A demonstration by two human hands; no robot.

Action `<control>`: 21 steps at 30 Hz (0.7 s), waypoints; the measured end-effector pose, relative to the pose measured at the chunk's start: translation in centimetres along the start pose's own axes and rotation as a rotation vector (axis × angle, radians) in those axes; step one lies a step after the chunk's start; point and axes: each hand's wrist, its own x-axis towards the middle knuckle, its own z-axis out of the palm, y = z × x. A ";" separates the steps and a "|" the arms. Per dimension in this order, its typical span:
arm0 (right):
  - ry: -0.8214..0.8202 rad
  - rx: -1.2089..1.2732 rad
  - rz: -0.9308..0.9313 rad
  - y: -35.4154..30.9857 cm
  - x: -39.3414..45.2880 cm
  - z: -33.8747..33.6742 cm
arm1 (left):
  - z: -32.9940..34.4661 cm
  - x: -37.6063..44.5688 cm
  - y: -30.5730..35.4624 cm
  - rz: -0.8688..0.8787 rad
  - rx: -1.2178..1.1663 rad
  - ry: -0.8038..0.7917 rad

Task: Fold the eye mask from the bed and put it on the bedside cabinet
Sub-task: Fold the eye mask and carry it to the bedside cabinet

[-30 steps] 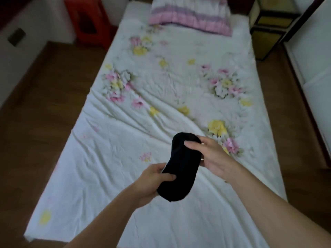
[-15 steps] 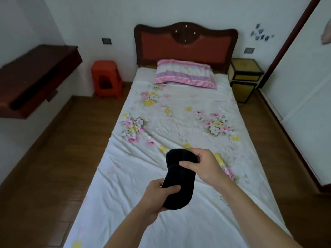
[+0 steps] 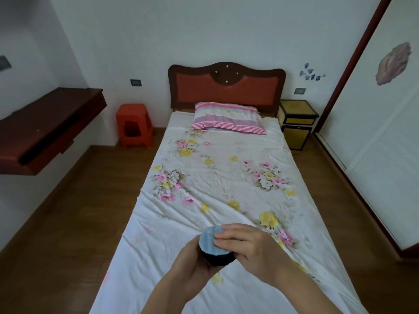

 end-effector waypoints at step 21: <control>0.329 1.274 1.206 1.2 -3.7 -1.6 | 2.5 0.3 -1.9 0.175 0.244 0.201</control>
